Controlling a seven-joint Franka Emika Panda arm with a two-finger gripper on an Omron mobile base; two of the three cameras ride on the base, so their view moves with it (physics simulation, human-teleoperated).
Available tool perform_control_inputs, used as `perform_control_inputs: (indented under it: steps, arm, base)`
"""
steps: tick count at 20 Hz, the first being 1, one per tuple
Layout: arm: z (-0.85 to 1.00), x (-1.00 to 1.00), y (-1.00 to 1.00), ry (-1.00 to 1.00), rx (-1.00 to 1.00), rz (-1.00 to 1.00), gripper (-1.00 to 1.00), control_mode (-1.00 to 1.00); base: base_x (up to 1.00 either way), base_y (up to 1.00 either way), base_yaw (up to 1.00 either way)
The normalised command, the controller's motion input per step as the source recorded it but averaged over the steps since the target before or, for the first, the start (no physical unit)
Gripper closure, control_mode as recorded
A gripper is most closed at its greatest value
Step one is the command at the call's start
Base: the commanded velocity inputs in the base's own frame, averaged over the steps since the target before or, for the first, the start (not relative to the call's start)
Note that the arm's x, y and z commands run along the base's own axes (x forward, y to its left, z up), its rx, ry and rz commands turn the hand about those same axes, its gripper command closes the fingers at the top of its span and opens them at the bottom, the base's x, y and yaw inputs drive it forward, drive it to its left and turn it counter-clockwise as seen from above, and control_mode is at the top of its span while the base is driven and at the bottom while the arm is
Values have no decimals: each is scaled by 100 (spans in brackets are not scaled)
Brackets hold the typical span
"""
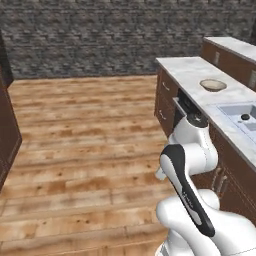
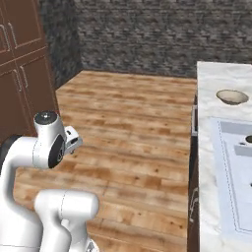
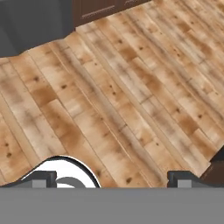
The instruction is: Pick the peachs from the cabinet and place them in one bowl. Pick the kiwi from the sink and place it in the other bowl.
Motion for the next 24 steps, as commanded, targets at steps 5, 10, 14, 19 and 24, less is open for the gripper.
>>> perform_control_inputs:
  steps: [5, 10, 14, 19, 24]
  arm:
    - [0, 0, 0, 0, 0, 0, -100, 100]
    - [0, 0, 0, 0, 0, 0, -100, 100]
    - [0, 0, 0, 0, 0, 0, -100, 100]
    - [0, 0, 0, 0, 0, 0, -100, 100]
    - [0, 0, 0, 0, 0, 0, -100, 100]
  base:
    - [-5, 0, 50]
    - [-7, 0, 50]
    - [-7, 0, 50]
    - [-7, 0, 50]
    - [-7, 0, 50]
